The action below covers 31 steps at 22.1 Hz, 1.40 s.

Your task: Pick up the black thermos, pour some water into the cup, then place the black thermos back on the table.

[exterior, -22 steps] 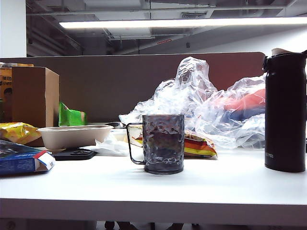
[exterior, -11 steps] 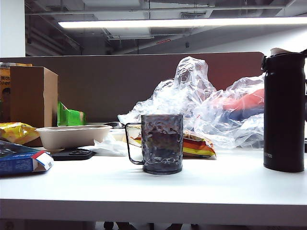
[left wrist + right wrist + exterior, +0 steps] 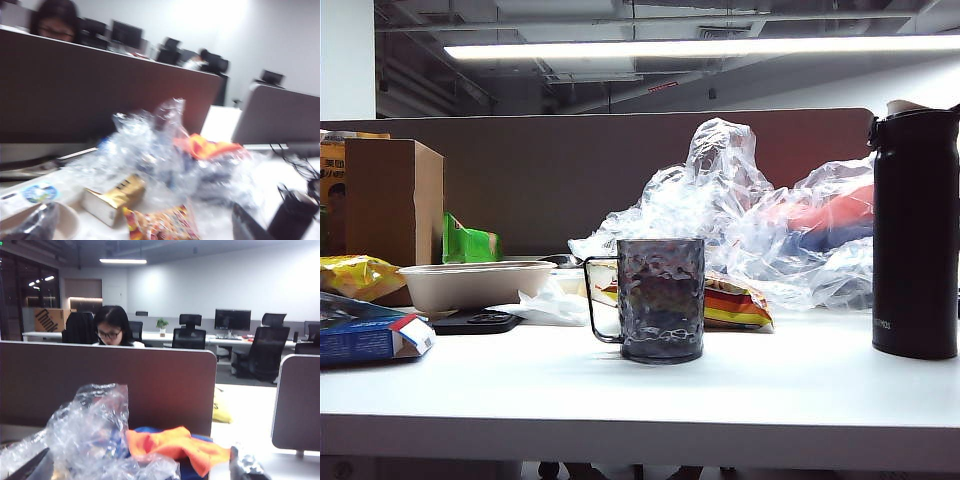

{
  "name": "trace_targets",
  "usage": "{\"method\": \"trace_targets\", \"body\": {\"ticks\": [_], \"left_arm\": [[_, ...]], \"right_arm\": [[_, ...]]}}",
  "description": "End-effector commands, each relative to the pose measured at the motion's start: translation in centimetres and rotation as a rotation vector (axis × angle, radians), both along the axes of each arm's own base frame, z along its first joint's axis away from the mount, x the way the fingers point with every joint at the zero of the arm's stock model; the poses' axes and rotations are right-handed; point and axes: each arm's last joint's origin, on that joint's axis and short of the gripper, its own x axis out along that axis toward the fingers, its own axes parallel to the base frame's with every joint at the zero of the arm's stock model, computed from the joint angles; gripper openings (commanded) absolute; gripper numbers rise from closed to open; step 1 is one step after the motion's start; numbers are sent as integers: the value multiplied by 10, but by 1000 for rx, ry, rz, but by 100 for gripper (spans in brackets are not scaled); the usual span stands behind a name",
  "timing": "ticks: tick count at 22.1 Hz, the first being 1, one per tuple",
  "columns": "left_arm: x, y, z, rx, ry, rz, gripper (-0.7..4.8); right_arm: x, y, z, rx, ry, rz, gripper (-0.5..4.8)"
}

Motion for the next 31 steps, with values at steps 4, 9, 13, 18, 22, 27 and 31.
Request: {"method": "trace_targets", "body": {"ticks": [4, 9, 13, 18, 22, 27, 31], "left_arm": [[31, -57, 9, 165, -12, -217, 479], [37, -104, -14, 309, 10, -303, 479], [41, -116, -24, 338, 53, -312, 479], [44, -116, -26, 345, 67, -248, 479], [44, -116, -27, 347, 71, -248, 479], [44, -116, -27, 347, 72, -248, 479], [44, -116, -28, 352, 80, -249, 479]], "right_arm": [[26, 3, -23, -6, 218, 62, 479], [46, 7, -57, 48, 343, 141, 479], [47, 17, -100, 35, 429, 204, 479], [47, 31, -145, 5, 342, 188, 479], [45, 35, -169, -68, 337, 79, 479], [50, 39, -184, -81, 380, 87, 479], [59, 42, -188, -80, 372, 85, 479]]}}
